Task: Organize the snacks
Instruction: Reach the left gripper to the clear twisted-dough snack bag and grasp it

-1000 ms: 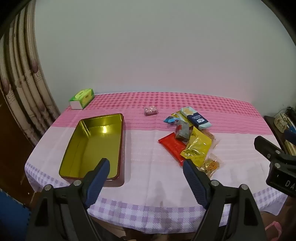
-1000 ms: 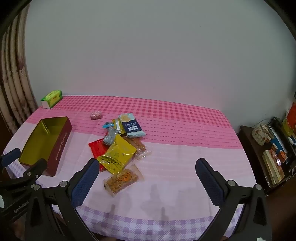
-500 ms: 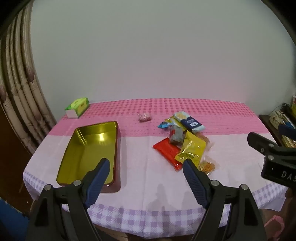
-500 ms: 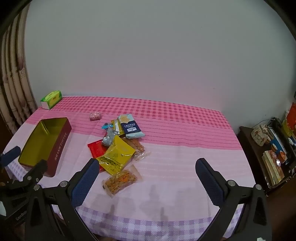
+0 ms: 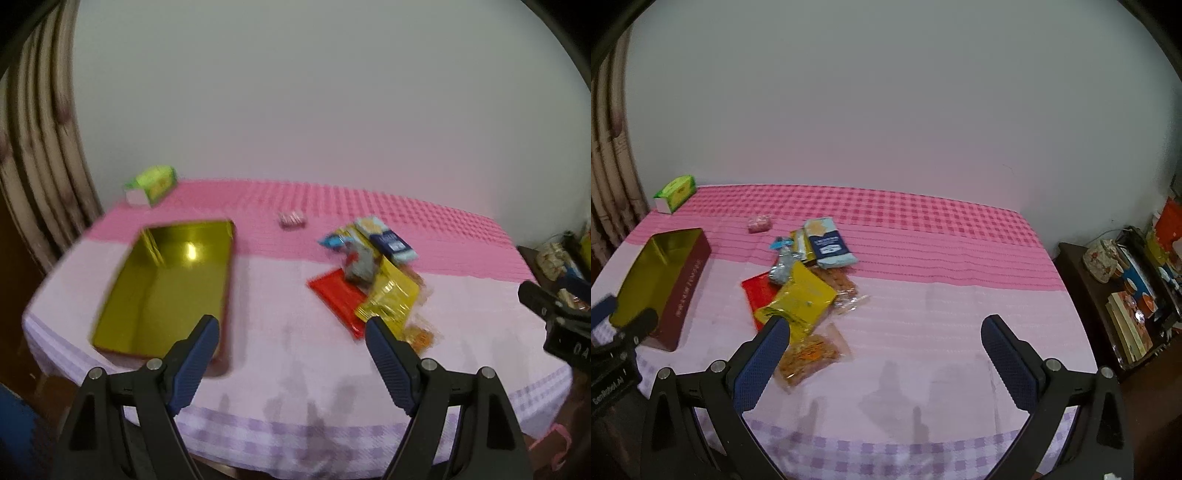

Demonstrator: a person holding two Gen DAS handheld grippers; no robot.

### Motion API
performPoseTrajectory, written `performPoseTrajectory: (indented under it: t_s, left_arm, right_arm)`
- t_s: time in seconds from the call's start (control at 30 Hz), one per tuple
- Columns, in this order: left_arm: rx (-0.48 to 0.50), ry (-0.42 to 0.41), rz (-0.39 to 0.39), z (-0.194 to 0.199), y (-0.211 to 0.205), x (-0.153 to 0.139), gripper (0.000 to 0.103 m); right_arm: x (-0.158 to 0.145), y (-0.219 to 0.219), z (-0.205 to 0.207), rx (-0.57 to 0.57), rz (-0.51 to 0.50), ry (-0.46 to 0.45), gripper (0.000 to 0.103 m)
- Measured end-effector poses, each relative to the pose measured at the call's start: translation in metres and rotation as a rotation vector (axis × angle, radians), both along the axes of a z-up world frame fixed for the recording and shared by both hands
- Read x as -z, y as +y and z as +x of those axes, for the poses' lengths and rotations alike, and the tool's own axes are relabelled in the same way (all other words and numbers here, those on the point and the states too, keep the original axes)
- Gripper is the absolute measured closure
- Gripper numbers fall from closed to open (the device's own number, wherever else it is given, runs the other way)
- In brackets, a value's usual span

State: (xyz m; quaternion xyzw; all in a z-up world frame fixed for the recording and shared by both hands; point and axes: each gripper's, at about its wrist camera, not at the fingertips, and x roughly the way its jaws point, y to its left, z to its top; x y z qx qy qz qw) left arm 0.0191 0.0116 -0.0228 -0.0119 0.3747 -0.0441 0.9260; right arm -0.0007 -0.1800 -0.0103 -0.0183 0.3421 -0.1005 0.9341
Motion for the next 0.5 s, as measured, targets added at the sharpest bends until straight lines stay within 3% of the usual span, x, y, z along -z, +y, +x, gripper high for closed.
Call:
performPoseTrajectory:
  t_s: [0.23, 0.33, 0.5]
  left_arm:
    - [0.143, 0.069, 0.048, 0.005, -0.039, 0.042, 0.02]
    - [0.259, 0.1, 0.006, 0.002, -0.058, 0.058, 0.02]
    - [0.466, 0.107, 0.065, 0.006, -0.103, 0.077, 0.02]
  right_arm:
    - [0.011, -0.024, 0.011, 0.054, 0.002, 0.031, 0.0]
    - [0.016, -0.033, 0.015, 0.072, 0.004, 0.044, 0.0]
    - [0.021, -0.046, 0.019, 0.101, 0.005, 0.051, 0.0]
